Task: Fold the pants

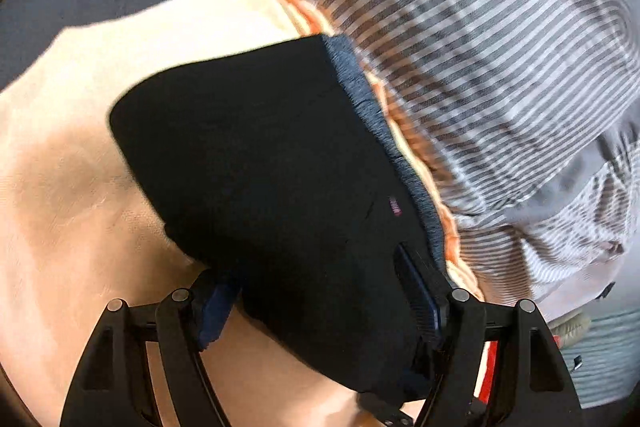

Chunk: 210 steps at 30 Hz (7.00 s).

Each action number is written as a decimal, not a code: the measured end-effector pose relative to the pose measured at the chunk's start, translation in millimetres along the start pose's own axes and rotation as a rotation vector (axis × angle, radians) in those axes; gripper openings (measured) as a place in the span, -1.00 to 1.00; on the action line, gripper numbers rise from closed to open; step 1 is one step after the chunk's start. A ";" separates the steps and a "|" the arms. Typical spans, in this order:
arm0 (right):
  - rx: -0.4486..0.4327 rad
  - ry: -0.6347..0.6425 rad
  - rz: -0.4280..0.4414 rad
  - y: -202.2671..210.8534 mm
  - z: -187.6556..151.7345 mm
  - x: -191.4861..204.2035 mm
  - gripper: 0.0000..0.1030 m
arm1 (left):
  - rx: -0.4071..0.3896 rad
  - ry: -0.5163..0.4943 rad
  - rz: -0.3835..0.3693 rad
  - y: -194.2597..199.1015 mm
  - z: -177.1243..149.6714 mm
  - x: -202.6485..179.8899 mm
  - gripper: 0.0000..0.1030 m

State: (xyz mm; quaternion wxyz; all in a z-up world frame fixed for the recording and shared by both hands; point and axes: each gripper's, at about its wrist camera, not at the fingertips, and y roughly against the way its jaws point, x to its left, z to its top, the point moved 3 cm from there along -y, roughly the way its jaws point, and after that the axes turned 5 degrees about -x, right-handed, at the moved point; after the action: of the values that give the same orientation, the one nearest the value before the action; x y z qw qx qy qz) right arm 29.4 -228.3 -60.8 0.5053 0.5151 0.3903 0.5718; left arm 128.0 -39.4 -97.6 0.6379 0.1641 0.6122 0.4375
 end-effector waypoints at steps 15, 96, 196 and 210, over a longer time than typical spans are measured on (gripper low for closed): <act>-0.018 -0.078 0.067 13.8 2.7 3.0 0.52 | -0.047 -0.150 0.301 -4.6 -5.0 -20.9 -0.46; -0.171 -0.451 0.414 128.5 -56.6 -266.8 -0.63 | 0.108 -1.489 0.368 -93.0 -351.3 -328.4 -0.56; -0.203 -0.630 0.032 93.1 5.6 -312.4 -0.80 | 0.225 -0.826 0.476 -90.7 -221.6 -239.2 0.21; -0.174 -0.581 -0.094 114.6 -30.0 -303.0 -0.63 | 0.222 -0.820 0.465 -89.0 -217.5 -234.6 0.21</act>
State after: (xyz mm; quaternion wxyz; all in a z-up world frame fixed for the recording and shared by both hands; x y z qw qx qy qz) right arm -32.8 -544.2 -13.9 0.6639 0.5932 0.2027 0.4078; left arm -10.3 -338.6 -57.1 0.6904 0.5227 0.3006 0.3997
